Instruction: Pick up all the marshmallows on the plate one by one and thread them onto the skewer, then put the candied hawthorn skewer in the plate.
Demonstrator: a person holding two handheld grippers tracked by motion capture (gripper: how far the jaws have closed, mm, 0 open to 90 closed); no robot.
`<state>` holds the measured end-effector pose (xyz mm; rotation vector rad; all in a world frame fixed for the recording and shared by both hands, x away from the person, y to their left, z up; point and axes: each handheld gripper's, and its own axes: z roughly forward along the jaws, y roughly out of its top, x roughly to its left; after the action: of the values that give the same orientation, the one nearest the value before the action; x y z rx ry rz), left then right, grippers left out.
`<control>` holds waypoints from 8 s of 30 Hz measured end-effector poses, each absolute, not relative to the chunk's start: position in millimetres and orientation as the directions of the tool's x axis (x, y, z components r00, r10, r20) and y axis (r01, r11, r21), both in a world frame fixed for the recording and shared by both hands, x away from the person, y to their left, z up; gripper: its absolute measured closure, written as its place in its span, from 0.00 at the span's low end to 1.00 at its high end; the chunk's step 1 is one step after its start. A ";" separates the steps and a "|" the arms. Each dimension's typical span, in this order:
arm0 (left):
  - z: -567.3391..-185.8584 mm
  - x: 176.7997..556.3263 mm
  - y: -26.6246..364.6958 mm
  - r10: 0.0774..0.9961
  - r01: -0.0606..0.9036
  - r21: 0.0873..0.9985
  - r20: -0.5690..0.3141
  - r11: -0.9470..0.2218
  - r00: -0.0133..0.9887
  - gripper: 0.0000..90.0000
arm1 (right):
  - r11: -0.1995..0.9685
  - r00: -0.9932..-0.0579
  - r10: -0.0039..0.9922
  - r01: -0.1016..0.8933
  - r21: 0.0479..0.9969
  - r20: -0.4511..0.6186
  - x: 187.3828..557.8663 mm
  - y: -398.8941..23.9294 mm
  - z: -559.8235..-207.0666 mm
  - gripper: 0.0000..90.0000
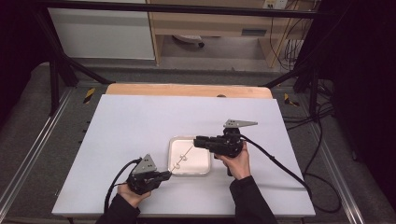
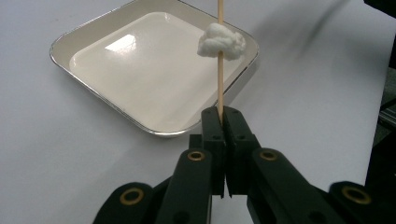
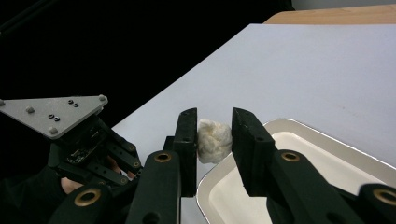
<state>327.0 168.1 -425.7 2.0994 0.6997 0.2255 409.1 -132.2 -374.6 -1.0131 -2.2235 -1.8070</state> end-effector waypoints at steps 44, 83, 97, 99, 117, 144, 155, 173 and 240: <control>-429.0 326.5 162.9 0.558 0.396 0.773 -0.066 -0.496 0.827 0.99 | 0.116 -0.787 0.410 0.546 0.830 0.460 399.6 -116.1 -395.5 0.86; -428.3 324.2 159.2 0.556 0.379 0.790 -0.060 -0.481 0.829 0.99 | 0.175 -0.801 0.372 0.557 0.812 0.469 389.7 -101.2 -414.5 0.87; -430.0 328.6 165.0 0.576 0.413 0.796 -0.101 -0.442 0.811 0.98 | 0.201 -0.813 0.444 0.500 0.842 0.377 386.6 -108.7 -405.9 0.44; -430.0 329.2 165.9 0.580 0.418 0.796 -0.104 -0.439 0.808 0.98 | 0.212 -0.815 0.458 0.489 0.846 0.356 386.2 -110.3 -406.7 0.38; -430.6 332.1 167.8 0.592 0.446 0.782 -0.124 -0.436 0.796 0.98 | 0.308 -0.722 0.655 0.525 0.793 0.223 384.5 -155.0 -423.1 0.01; -402.8 348.5 165.2 0.617 0.476 0.765 -0.133 -0.434 0.776 0.98 | 0.385 -0.697 0.710 0.508 0.771 0.104 366.3 -230.3 -448.8 0.01; -393.8 368.5 155.8 0.637 0.499 0.746 -0.132 -0.441 0.760 0.98 | 0.382 -0.698 0.709 0.496 0.780 0.097 359.6 -238.1 -448.4 0.00; -402.5 391.7 125.5 0.648 0.534 0.690 -0.123 -0.489 0.751 0.98 | 0.363 -0.692 0.714 0.495 0.790 0.106 358.0 -244.1 -447.8 0.00; -409.3 391.6 125.3 0.669 0.546 0.637 -0.062 -0.545 0.741 0.51 | 0.347 -0.691 0.711 0.507 0.789 0.132 356.7 -245.3 -448.4 0.00</control>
<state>391.6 125.3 -409.3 2.2891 0.9101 0.2470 356.7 -245.3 -448.4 -1.2755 -2.7624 -1.4675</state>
